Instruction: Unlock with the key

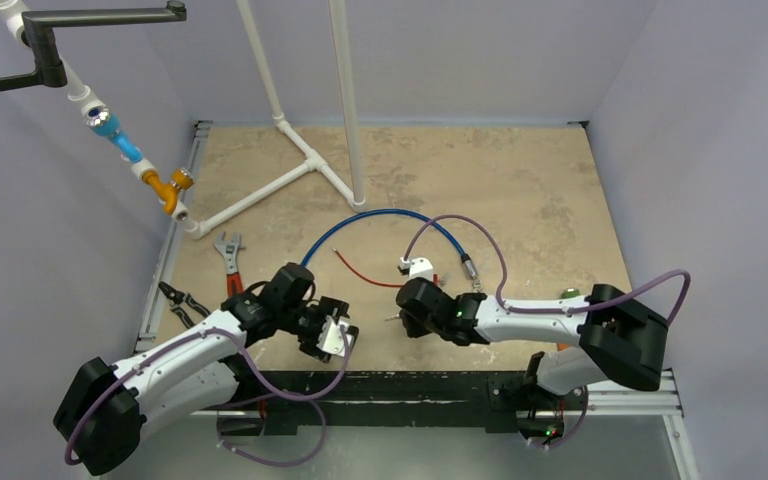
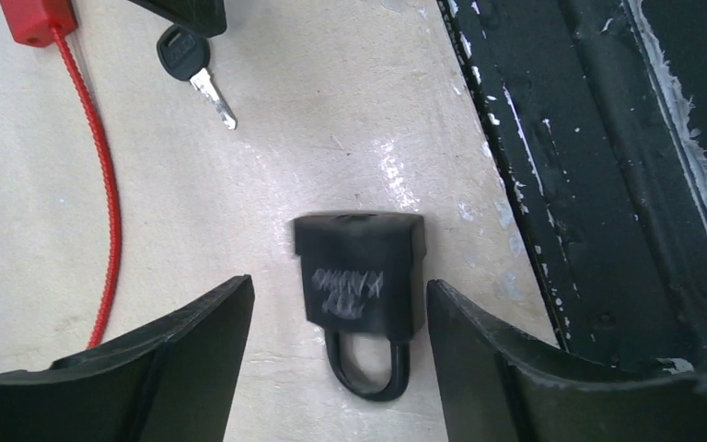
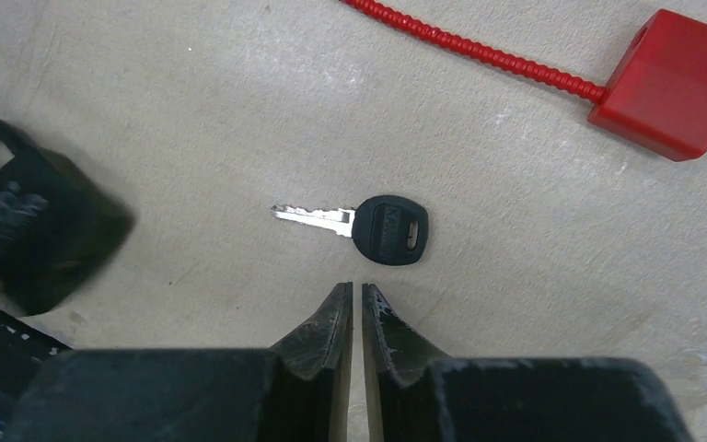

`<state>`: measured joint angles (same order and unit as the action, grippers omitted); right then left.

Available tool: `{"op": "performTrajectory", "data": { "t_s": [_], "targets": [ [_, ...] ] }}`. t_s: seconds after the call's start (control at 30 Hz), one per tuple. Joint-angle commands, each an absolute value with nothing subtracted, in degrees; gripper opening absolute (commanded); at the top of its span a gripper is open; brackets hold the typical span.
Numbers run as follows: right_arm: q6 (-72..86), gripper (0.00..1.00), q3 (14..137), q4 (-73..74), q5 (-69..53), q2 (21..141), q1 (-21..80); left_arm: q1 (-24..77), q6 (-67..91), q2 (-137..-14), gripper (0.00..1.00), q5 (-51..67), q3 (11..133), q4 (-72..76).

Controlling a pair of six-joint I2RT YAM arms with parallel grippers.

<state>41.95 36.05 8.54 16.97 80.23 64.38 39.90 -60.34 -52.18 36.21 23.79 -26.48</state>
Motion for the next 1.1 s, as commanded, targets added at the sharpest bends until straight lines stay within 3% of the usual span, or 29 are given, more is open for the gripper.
{"op": "performTrajectory", "data": {
  "t_s": [0.0, 0.07, 0.13, 0.17, 0.23, 0.33, 0.5, 0.57, 0.77, 0.97, 1.07],
  "targets": [
    [41.60, 0.07, 35.41, 6.10, 17.86, 76.07, 64.35, 40.64, -64.03, -52.80, 0.75, 38.07, 26.78, -23.62],
    [41.44, 0.07, 35.30, 6.67, 18.17, 74.62, 64.34, 40.61, -62.49, -53.16, 0.88, 38.46, 27.88, -23.81],
    [41.44, 0.10, 35.19, 7.52, 19.09, 73.21, 64.34, 40.61, -59.39, -53.27, 0.95, 38.68, 29.15, -23.99],
    [41.36, 0.17, 35.24, 7.80, 19.74, 72.77, 64.34, 40.65, -57.60, -53.27, 0.97, 38.81, 29.85, -23.91],
    [40.79, 0.42, 35.97, 8.70, 21.09, 73.13, 63.97, 40.53, -52.81, -53.18, 1.00, 39.14, 31.34, -23.21],
    [39.74, 0.57, 37.47, 9.62, 21.60, 76.50, 63.00, 40.40, -45.90, -53.18, 1.00, 39.12, 34.01, -22.51],
    [39.55, 0.59, 40.27, 10.81, 21.55, 82.56, 62.61, 39.53, -38.70, -53.43, 1.00, 38.10, 38.68, -24.25],
    [39.42, 0.57, 40.49, 10.00, 21.61, 83.74, 62.49, 38.94, -37.79, -53.63, 1.00, 37.91, 39.83, -25.04],
    [40.07, 0.39, 39.88, 8.71, 20.85, 84.11, 62.53, 38.29, -36.25, -54.37, 1.00, 37.05, 40.39, -24.17],
    [39.83, 0.09, 38.58, 6.39, 19.31, 82.30, 62.48, 38.29, -36.69, -56.14, 1.00, 38.26, 39.02, -21.12],
    [39.47, 0.00, 37.82, 4.74, 18.45, 80.52, 62.50, 38.24, -38.22, -58.18, 1.00, 38.22, 38.18, -18.89]
  ]
}}
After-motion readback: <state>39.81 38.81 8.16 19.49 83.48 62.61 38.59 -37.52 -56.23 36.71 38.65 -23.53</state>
